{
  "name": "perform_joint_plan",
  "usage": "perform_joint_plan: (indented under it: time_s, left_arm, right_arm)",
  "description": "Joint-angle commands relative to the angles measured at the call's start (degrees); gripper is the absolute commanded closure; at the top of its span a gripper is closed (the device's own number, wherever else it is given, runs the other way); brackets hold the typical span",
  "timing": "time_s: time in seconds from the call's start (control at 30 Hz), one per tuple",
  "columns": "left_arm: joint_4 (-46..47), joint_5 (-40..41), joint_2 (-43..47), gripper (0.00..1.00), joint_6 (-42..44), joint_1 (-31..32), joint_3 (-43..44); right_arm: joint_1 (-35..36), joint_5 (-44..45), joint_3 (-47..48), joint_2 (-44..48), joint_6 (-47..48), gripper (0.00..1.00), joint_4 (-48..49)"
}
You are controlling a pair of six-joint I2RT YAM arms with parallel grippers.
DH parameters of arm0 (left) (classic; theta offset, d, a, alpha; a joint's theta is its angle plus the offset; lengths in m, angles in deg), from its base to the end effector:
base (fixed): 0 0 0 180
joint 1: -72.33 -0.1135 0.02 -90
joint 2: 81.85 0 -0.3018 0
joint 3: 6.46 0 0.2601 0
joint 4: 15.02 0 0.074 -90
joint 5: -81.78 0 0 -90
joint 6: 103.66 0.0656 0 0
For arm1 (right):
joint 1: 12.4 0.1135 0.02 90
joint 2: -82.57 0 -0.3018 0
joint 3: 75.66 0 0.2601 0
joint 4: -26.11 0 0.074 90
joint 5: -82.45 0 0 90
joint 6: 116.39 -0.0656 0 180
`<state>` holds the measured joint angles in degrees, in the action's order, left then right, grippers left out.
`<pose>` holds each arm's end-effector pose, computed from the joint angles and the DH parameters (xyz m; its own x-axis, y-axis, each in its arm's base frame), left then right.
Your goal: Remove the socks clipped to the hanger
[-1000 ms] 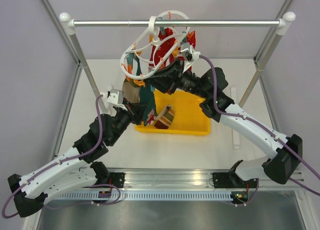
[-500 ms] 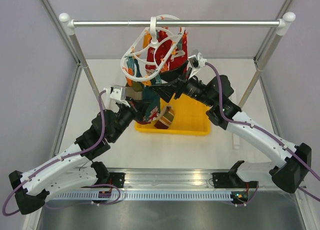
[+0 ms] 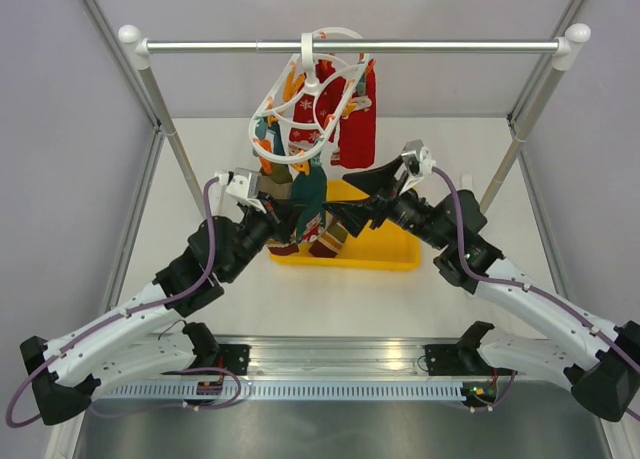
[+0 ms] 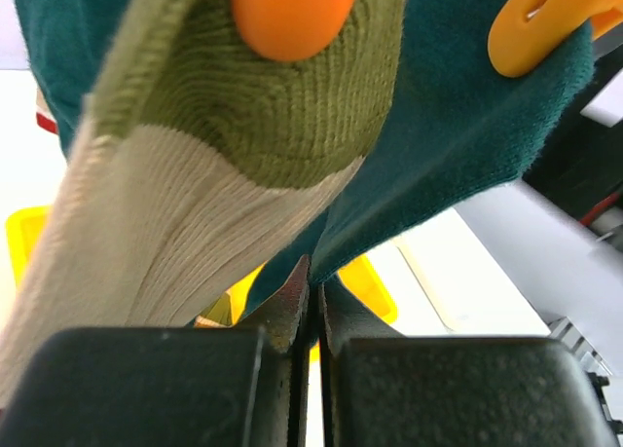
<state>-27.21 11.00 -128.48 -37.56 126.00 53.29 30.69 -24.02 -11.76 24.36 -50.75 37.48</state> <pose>0.1371 -0.1499 0.3941 -0.2204 -0.3460 -0.9120 0.5211 0.7486 -0.4100 0.1704 0.1849 0.4360 -0.1567 0.3951 -0.9052 -0.8655 0.3866 0.3185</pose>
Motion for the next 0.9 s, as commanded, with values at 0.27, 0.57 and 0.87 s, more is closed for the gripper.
perform_joint_plan:
  time_s: [0.27, 0.57, 0.87]
  left_arm:
    - [2.19, -2.44, -0.56, 0.98, -0.88, 0.3, 2.63]
    - [2.54, -3.58, -1.27, 0.98, -1.5, 0.3, 3.16]
    - [2.9, -4.37, -1.36, 0.98, -2.29, 0.3, 3.68]
  right_arm:
    - [7.18, 7.68, -8.02, -5.15, 10.47, 0.02, 3.49]
    - [9.03, 12.95, -11.45, -7.08, 11.97, 0.02, 6.67]
    - [9.64, 15.15, -13.83, -8.32, 13.2, 0.02, 8.43]
